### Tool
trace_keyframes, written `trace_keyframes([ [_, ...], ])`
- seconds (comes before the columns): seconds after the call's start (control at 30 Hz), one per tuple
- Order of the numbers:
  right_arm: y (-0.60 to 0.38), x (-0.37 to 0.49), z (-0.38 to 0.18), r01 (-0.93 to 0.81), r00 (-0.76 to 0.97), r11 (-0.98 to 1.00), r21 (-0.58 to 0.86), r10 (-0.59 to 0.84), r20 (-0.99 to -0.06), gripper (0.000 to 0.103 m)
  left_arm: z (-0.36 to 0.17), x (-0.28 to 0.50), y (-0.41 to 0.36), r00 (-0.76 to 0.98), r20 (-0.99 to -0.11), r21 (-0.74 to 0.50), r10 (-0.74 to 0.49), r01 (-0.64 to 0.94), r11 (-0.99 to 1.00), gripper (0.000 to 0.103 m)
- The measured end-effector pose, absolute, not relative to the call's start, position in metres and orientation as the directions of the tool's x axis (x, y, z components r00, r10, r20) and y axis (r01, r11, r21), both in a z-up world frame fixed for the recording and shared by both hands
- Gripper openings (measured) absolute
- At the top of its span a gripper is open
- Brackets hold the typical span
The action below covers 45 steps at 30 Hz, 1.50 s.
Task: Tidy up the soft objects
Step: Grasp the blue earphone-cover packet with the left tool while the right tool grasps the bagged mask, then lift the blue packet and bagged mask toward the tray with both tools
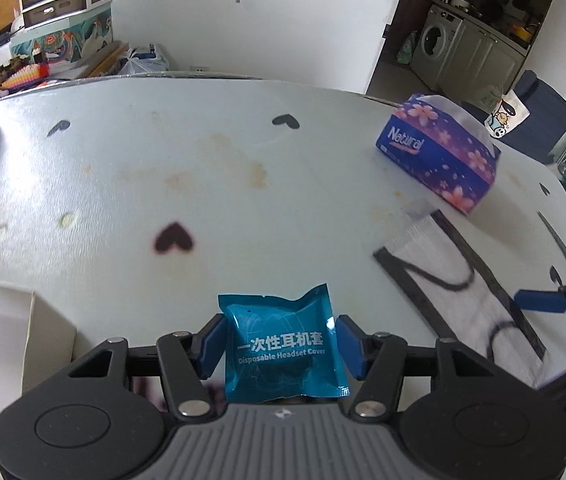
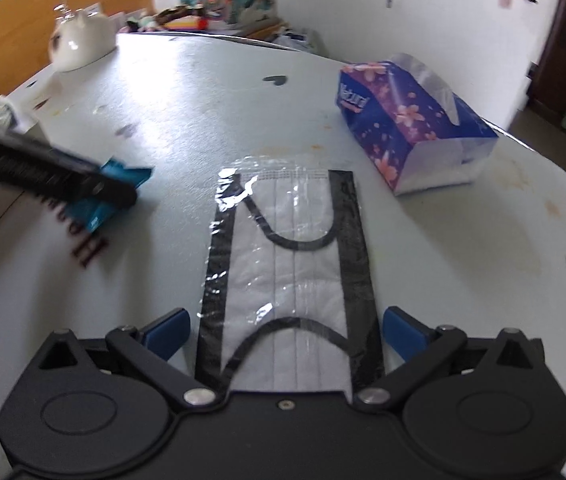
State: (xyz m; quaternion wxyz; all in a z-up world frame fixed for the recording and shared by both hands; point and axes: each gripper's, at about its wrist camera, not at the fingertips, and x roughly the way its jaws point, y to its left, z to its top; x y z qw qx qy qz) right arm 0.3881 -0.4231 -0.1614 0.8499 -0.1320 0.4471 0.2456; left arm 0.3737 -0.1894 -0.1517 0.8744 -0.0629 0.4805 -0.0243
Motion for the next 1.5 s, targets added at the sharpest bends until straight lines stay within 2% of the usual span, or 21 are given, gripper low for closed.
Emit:
trace_keyframes([
  [0.1, -0.422, 0.388, -0.162, -0.513, 0.485, 0.859, 0.000, 0.290, -0.825, 0.102, -0.150, 0.367, -0.188, 0.527, -0.843, -0.150, -0.110, -0.033, 0.988, 0.059],
  [0.17, -0.422, 0.385, -0.162, -0.509, 0.494, 0.861, -0.001, 0.291, -0.819, 0.097, -0.149, 0.363, -0.186, 0.522, -0.845, -0.160, -0.118, -0.037, 0.986, 0.059],
  [0.27, -0.423, 0.378, -0.159, -0.505, 0.504, 0.863, 0.000, 0.295, -0.812, 0.084, -0.148, 0.357, -0.187, 0.518, -0.847, -0.160, -0.120, -0.032, 0.987, 0.059],
  [0.33, -0.423, 0.372, -0.156, -0.502, 0.506, 0.865, 0.003, 0.296, -0.810, 0.068, -0.147, 0.352, -0.188, 0.519, -0.846, -0.159, -0.123, -0.026, 0.987, 0.059],
  [0.43, -0.425, 0.363, -0.152, -0.489, 0.504, 0.872, 0.011, 0.292, -0.813, 0.053, -0.144, 0.345, -0.189, 0.522, -0.842, -0.167, -0.134, -0.016, 0.986, 0.059],
  [0.47, -0.425, 0.360, -0.151, -0.482, 0.501, 0.876, 0.018, 0.292, -0.815, 0.052, -0.143, 0.343, -0.190, 0.523, -0.841, -0.169, -0.138, -0.012, 0.986, 0.059],
  [1.0, -0.419, 0.296, -0.116, -0.455, 0.548, 0.890, 0.039, 0.314, -0.775, 0.051, -0.104, 0.283, -0.189, 0.565, -0.798, -0.211, -0.210, 0.065, 0.975, 0.059],
  [1.5, -0.383, 0.226, -0.100, -0.489, 0.545, 0.869, 0.073, 0.370, -0.752, 0.051, -0.078, 0.202, -0.144, 0.612, -0.766, -0.226, -0.197, 0.030, 0.974, 0.059],
])
